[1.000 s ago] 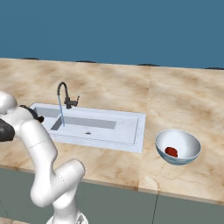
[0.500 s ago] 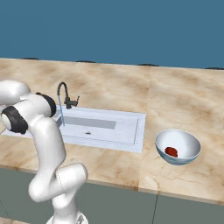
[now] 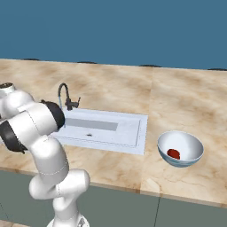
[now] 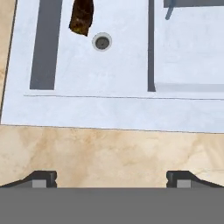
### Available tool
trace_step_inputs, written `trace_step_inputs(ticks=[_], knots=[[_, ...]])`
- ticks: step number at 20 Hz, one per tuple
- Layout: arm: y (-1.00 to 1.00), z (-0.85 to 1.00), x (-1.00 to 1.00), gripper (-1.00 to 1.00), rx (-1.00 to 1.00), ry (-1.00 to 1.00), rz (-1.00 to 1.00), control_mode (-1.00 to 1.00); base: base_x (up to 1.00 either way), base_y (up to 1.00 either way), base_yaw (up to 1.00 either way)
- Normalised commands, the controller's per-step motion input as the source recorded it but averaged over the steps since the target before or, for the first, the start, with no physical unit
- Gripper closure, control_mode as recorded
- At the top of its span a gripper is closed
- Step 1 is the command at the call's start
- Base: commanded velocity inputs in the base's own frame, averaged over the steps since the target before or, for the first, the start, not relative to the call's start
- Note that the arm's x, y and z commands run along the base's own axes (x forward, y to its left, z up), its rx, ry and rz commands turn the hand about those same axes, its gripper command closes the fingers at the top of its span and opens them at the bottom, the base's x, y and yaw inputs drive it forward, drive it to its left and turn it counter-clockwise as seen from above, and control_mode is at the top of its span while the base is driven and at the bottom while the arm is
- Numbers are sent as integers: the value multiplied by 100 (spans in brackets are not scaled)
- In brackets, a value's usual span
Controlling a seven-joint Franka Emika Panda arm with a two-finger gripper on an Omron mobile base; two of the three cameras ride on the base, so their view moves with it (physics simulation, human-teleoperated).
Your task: Pick the sweet potatos from the sink and place them in one bowl. Place the bell pepper in the other bowl. Then turn off the sink faucet.
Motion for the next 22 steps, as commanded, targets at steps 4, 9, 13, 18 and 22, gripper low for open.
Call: trace_step_inputs(ticks=[4, 9, 13, 18, 22], knots=[[-70, 0, 72, -100, 1, 2, 0, -100, 0, 0, 0], [-4, 6, 77, -100, 0, 3, 0, -100, 0, 0, 0], [35, 23, 27, -100, -1, 0, 0, -100, 0, 0, 0], [26, 15, 2, -100, -4, -1, -5, -100, 0, 0, 0], [9, -4, 19, -100, -7, 0, -15, -100, 0, 0, 0]])
